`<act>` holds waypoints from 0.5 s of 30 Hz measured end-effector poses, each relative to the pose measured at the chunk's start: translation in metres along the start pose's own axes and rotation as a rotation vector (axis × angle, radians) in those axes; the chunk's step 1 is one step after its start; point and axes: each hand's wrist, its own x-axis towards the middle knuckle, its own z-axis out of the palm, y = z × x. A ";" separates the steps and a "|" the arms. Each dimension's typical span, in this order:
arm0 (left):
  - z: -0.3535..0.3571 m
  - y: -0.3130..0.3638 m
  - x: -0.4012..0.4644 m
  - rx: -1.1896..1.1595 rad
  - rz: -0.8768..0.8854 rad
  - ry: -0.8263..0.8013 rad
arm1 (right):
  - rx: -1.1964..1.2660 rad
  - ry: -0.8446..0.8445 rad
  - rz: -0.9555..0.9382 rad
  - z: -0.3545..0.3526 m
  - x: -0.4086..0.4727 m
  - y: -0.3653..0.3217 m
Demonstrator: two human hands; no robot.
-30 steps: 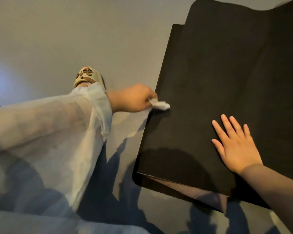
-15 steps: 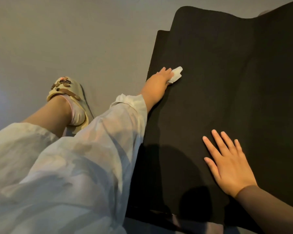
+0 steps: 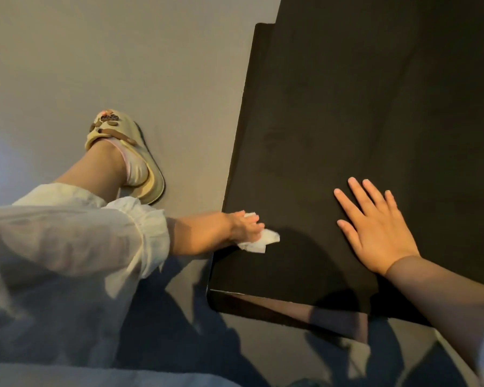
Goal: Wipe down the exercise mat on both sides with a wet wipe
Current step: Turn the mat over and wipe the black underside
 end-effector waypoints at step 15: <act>-0.073 0.003 -0.049 -0.539 0.230 0.448 | -0.009 0.006 -0.004 0.008 -0.001 0.002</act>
